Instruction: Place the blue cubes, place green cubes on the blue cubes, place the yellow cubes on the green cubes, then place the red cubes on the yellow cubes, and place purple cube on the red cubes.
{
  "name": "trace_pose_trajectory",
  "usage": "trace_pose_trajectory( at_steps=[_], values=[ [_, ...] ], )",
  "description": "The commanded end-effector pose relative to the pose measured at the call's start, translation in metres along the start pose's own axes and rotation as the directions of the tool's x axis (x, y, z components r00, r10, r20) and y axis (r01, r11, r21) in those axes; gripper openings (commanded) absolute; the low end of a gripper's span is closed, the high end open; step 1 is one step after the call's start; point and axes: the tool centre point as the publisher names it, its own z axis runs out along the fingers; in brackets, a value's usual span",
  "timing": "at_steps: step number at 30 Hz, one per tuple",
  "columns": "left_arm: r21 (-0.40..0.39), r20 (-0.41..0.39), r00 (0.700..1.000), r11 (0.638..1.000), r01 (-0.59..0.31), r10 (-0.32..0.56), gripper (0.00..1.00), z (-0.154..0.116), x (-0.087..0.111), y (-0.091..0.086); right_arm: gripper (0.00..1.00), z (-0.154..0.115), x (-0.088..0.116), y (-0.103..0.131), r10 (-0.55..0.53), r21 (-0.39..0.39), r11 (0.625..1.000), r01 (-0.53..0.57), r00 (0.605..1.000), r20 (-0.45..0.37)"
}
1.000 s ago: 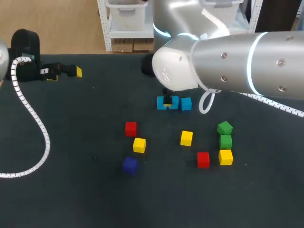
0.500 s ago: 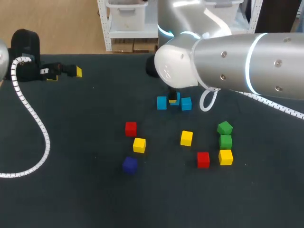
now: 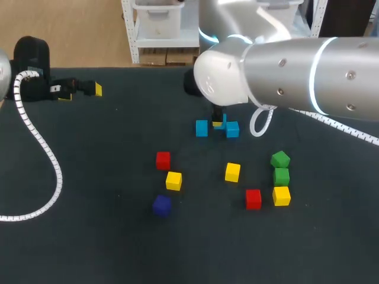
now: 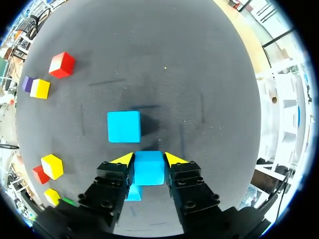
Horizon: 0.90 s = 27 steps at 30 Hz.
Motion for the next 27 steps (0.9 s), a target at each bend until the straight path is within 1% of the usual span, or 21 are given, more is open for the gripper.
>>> trace_pose_trajectory(
  at_steps=[1,8,16,27],
  values=[
    [0.011,0.006,1.0,1.0,-0.002,0.002,1.0,0.0,0.001,0.002,0.0,-0.006,0.004,0.011,-0.014,0.004,1.0,0.014,1.0,0.01],
    [0.011,0.006,1.0,1.0,-0.002,0.002,1.0,0.0,0.001,0.002,0.0,-0.007,0.003,0.022,-0.028,-0.002,1.0,0.028,0.999,0.015],
    [0.011,0.006,1.0,1.0,-0.002,0.002,1.0,0.0,0.001,0.002,0.0,-0.003,0.001,0.03,-0.031,-0.012,0.999,0.031,0.999,0.012],
    [0.011,0.006,1.0,1.0,-0.002,0.002,1.0,0.0,0.001,0.002,0.0,0.0,-0.006,0.032,-0.056,-0.015,0.998,0.056,0.998,0.002]
  ],
)
